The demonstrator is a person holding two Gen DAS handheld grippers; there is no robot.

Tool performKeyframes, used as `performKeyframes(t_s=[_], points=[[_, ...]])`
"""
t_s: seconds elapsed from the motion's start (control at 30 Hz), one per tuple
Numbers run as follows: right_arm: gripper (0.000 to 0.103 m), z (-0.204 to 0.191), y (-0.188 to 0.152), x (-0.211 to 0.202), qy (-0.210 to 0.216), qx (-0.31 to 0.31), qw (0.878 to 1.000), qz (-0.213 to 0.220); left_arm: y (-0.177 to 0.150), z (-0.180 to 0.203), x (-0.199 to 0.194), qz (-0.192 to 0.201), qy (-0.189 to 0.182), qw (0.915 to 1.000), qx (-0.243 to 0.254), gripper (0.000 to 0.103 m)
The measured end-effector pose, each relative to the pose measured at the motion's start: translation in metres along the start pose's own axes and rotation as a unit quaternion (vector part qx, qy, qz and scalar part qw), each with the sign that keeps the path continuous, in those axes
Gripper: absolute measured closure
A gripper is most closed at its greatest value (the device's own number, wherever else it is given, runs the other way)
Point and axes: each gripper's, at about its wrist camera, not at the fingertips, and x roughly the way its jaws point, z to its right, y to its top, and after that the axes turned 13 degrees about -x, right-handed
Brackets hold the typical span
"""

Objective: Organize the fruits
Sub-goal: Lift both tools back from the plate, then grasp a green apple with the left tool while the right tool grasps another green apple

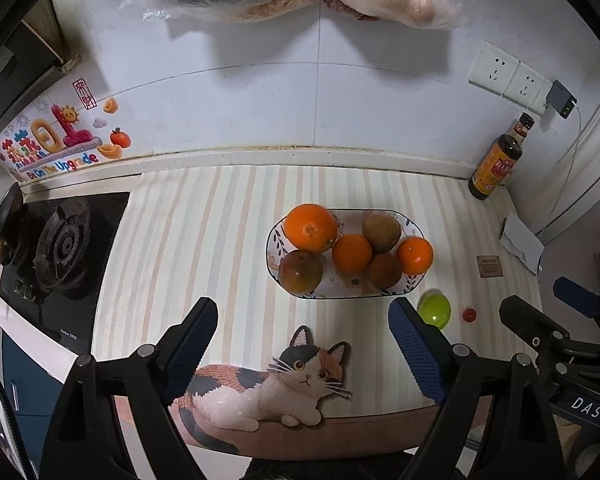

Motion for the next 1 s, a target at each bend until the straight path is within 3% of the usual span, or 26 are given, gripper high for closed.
performKeyframes(t_s=[0.2, 0.27, 0.37, 0.53, 0.67, 0.87, 0.93, 1.0], points=[[0.008, 0.0, -0.002, 0.001, 0.017, 0.007, 1.0, 0.001, -0.005, 0.003, 0.005, -0.009, -0.008, 0.9999, 0.004, 0.015], [0.008, 0.004, -0.005, 0.007, 0.028, 0.016, 0.999, -0.005, -0.007, 0.009, 0.014, -0.016, 0.001, 0.9998, 0.015, 0.0], [0.008, 0.021, -0.014, 0.023, 0.044, 0.039, 0.998, -0.022, -0.014, 0.016, 0.028, -0.021, 0.007, 0.9995, 0.021, 0.0], [0.008, 0.061, -0.036, 0.056, 0.062, 0.091, 0.992, -0.057, -0.026, 0.039, 0.076, -0.079, -0.001, 0.9966, 0.025, 0.0], [0.008, 0.099, -0.06, 0.083, 0.055, 0.136, 0.986, -0.084, -0.045, 0.073, 0.116, -0.131, -0.021, 0.9902, 0.043, 0.0], [0.008, 0.145, -0.092, 0.113, 0.048, 0.185, 0.977, -0.097, -0.086, 0.125, 0.175, -0.201, -0.022, 0.9758, 0.084, 0.0], [0.019, 0.156, -0.102, 0.123, 0.041, 0.191, 0.975, -0.105, -0.098, 0.137, 0.193, -0.228, -0.022, 0.969, 0.092, 0.0], [0.023, 0.164, -0.109, 0.132, 0.042, 0.197, 0.973, -0.115, -0.11, 0.148, 0.212, -0.26, -0.021, 0.9606, 0.097, 0.0]])
